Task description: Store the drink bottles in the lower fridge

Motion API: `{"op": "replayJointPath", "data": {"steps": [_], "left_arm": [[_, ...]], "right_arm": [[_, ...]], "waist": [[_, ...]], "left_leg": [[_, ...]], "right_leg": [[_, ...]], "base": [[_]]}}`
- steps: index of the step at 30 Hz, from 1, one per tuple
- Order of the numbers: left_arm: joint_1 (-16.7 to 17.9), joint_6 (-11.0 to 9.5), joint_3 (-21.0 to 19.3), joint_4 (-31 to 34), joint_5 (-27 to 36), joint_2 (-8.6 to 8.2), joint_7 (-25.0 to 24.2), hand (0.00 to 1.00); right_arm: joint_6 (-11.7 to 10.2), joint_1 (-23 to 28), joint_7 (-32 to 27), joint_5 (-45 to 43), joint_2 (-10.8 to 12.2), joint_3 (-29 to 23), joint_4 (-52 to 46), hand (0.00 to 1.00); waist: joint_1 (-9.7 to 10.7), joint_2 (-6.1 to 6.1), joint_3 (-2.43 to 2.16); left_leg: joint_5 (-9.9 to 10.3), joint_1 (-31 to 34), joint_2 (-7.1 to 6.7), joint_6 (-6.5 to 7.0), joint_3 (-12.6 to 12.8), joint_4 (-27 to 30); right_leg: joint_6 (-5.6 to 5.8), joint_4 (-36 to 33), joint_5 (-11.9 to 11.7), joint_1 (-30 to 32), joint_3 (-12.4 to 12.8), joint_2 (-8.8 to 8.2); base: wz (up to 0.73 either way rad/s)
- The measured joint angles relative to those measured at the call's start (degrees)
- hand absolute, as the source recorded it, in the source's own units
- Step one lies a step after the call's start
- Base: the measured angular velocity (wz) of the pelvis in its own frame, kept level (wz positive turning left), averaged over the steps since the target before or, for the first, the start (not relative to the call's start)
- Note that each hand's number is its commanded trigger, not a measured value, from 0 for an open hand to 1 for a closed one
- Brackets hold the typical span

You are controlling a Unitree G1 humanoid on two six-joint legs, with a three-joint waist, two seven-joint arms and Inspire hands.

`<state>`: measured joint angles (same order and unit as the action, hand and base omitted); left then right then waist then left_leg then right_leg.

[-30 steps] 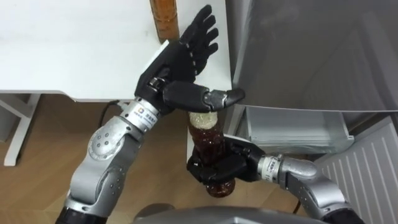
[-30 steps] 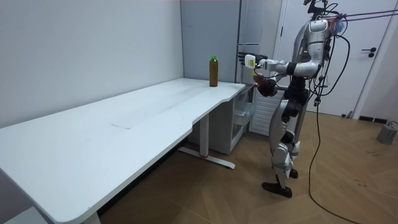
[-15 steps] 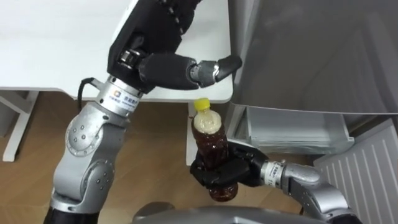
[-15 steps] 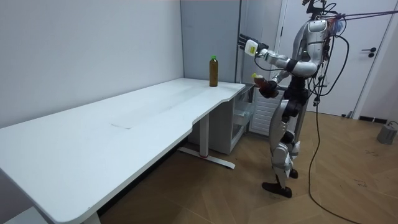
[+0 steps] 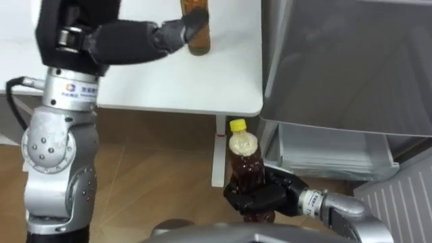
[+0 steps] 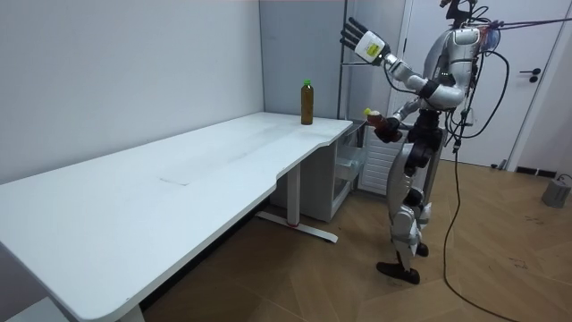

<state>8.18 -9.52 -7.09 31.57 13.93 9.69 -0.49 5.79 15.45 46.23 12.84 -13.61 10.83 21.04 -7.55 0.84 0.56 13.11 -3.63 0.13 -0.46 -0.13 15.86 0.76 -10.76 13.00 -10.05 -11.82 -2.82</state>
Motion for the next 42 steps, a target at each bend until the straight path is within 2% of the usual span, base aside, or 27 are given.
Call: {"op": "replayJointPath", "data": {"steps": [4, 6, 8, 11, 14, 16, 17, 20, 22, 24, 26, 28, 30, 32, 34, 36, 38, 41, 42], "left_arm": [[0.7, -1.2, -6.9, -0.1, -3.1, -0.03, 7.5, 0.00], [0.8, -1.5, -10.7, -0.4, -2.8, -0.02, 11.7, 0.00], [0.9, -1.7, -12.7, -1.3, -2.4, 0.02, 14.4, 0.00], [1.9, -2.1, -13.4, -5.3, 1.2, 0.00, 18.0, 0.00], [3.5, -1.9, -13.5, -12.6, 6.8, -0.05, 20.9, 0.00], [6.1, -1.2, -13.5, -16.1, 10.5, -0.09, 22.5, 0.00], [7.5, -0.4, -13.6, -18.5, 12.6, -0.24, 23.8, 0.00], [8.1, 1.3, -13.4, -26.8, 18.0, -0.20, 26.2, 0.00], [8.1, 1.4, -12.8, -34.0, 21.8, 0.38, 27.6, 0.00], [8.2, 2.5, -11.6, -44.2, 28.3, 0.46, 29.0, 0.00], [8.3, 3.5, -10.2, -49.6, 33.0, 0.39, 30.1, 0.00], [8.4, 3.8, -7.6, -55.4, 34.3, 0.32, 30.2, 0.00], [10.2, 5.0, -4.1, -59.9, 34.4, 0.21, 29.8, 0.00], [10.6, 5.9, -2.0, -63.2, 34.2, 0.18, 28.6, 0.00], [10.6, 6.8, -0.4, -67.8, 32.4, 0.14, 26.2, 0.00], [10.6, 9.1, 2.1, -73.5, 26.5, 0.21, 23.3, 0.00], [10.8, 10.1, 4.3, -76.9, 20.2, 0.21, 21.2, 0.00], [10.6, 11.6, 7.2, -79.5, 12.7, 0.03, 18.1, 0.00], [10.5, 11.8, 8.5, -79.5, 10.6, 0.02, 16.9, 0.00]], "right_arm": [[-0.8, 0.9, -0.1, 0.0, 0.9, -2.4, 0.2, 1.00], [-0.8, 1.9, -0.8, 0.1, 0.7, -3.5, 0.2, 1.00], [-0.8, 2.3, -1.6, 0.1, 0.0, -3.5, 0.2, 1.00], [-0.6, 2.6, -2.5, 0.1, -0.2, -4.3, 0.1, 1.00], [0.2, 2.0, -3.6, 0.1, 0.1, -4.7, 0.1, 1.00], [0.8, 2.3, -4.2, 0.1, 0.4, -4.7, 0.1, 1.00], [2.0, 2.4, -4.6, 0.1, 0.5, -4.7, 0.1, 1.00], [4.0, 2.4, -6.1, 0.1, 0.5, -4.3, -0.1, 1.00], [4.8, 1.8, -7.7, 0.2, 0.3, -2.9, -0.2, 1.00], [5.1, 0.9, -9.4, 0.7, 0.7, -1.4, -0.2, 1.00], [5.3, 0.8, -10.2, 1.2, 1.4, -0.6, -0.3, 1.00], [5.7, 0.7, -10.9, 1.8, 1.5, 0.4, -0.3, 1.00], [6.4, 0.2, -11.7, 2.1, 1.7, 2.1, -0.3, 1.00], [6.8, -0.2, -12.0, 2.2, 1.6, 3.3, -0.2, 1.00], [6.9, -0.7, -11.9, 2.2, 1.6, 3.7, 0.0, 1.00], [6.9, -1.0, -11.8, 3.3, 1.5, 3.7, 0.1, 1.00], [6.9, -1.2, -11.8, 3.4, 1.5, 3.7, 0.4, 1.00], [6.9, -2.6, -11.8, 3.4, 1.6, 3.7, 0.5, 1.00], [6.9, -3.5, -11.8, 3.5, 1.4, 3.7, 0.5, 1.00]], "waist": [[-1.0, 0.23, 0.01], [-2.2, 0.28, 0.02], [-2.9, 0.35, 0.00], [-3.8, 0.49, 0.10], [-4.2, 0.65, -0.13], [-4.2, 0.45, -0.24], [-4.3, 0.15, -0.30], [-5.5, -0.78, -0.57], [-5.8, -1.01, -0.55], [-6.0, -1.42, -0.50], [-6.4, -2.05, -0.47], [-7.1, -2.19, -0.46], [-6.7, -2.23, -0.44], [-6.7, -2.08, -0.36], [-6.6, -1.76, -0.24], [-5.7, -1.55, -0.17], [-4.9, -1.61, -0.07], [-3.2, -2.02, 0.17], [-2.3, -2.18, 0.10]], "left_leg": [[0.0, -0.1, -0.02, -0.02, 0.0, -0.2], [0.0, -0.2, -0.06, -0.02, 0.0, -0.4], [0.0, -0.2, -0.13, -0.02, -0.3, -0.5], [0.0, -0.8, -0.16, -0.03, -0.3, -0.6], [-0.1, -1.2, -0.17, -0.11, -0.2, -1.2], [-0.1, -1.2, -0.20, -0.10, -0.2, -1.2], [-0.1, -1.2, -0.21, -0.10, -0.1, -1.2], [-0.1, -1.2, -0.21, -0.10, -0.1, -1.3], [-0.1, -1.5, -0.21, -0.10, -0.2, -1.5], [-0.1, -1.9, -0.20, -0.09, -0.1, -1.8], [-0.1, -1.9, -0.13, -0.09, -0.1, -1.9], [0.0, -2.0, -0.15, -0.08, 0.0, -1.9], [0.0, -2.0, -0.13, -0.08, 0.0, -1.9], [0.0, -2.1, -0.06, -0.09, 0.3, -2.3], [0.0, -1.9, 0.03, -0.10, 0.5, -2.4], [0.0, -1.0, -0.02, -0.10, 0.4, -2.2], [0.0, -1.0, -0.15, -0.10, 0.2, -2.3], [0.0, -0.5, -0.23, -0.10, 0.0, -2.2], [0.0, 0.0, -0.26, -0.10, 0.0, -2.2]], "right_leg": [[0.01, 0.2, 0.0, -0.1, 0.0, -0.02], [0.01, 0.4, 0.0, 0.0, 0.0, -0.04], [0.01, 0.8, 0.0, -0.3, -0.1, -0.05], [0.01, 1.1, 0.0, -1.0, -0.1, -0.02], [0.01, 1.2, 0.0, -1.2, -0.1, -0.02], [0.02, 1.2, 0.0, -1.1, 0.0, -0.05], [0.03, 1.2, 0.0, -1.1, 0.0, -0.05], [0.03, 1.2, 0.0, -1.0, 0.2, -0.04], [0.03, 1.1, 0.0, -1.1, 0.2, -0.06], [0.04, 1.1, 0.0, -1.3, 0.3, -0.06], [0.03, 1.1, 0.0, -1.2, 0.5, -0.01], [0.03, 1.0, 0.0, -1.2, 0.7, -0.04], [0.02, 1.0, 0.0, -1.2, 0.8, 0.01], [0.01, 1.0, 0.0, -1.4, 0.7, 0.06], [-0.01, 1.0, 0.0, -1.3, 0.8, 0.10], [-0.02, 1.2, 0.0, -0.8, 0.6, 0.08], [0.01, 1.2, 0.0, -0.8, 0.4, 0.00], [0.02, 1.8, 0.0, -0.7, 0.1, -0.04], [0.03, 1.9, 0.0, -0.3, 0.0, -0.04]], "base": [[0.00], [0.00], [0.00], [0.00], [0.00], [0.00], [0.00], [0.00], [-0.02], [-0.04], [-0.05], [-0.05], [0.00], [0.00], [0.00], [0.06], [0.07], [0.05], [0.05]]}}
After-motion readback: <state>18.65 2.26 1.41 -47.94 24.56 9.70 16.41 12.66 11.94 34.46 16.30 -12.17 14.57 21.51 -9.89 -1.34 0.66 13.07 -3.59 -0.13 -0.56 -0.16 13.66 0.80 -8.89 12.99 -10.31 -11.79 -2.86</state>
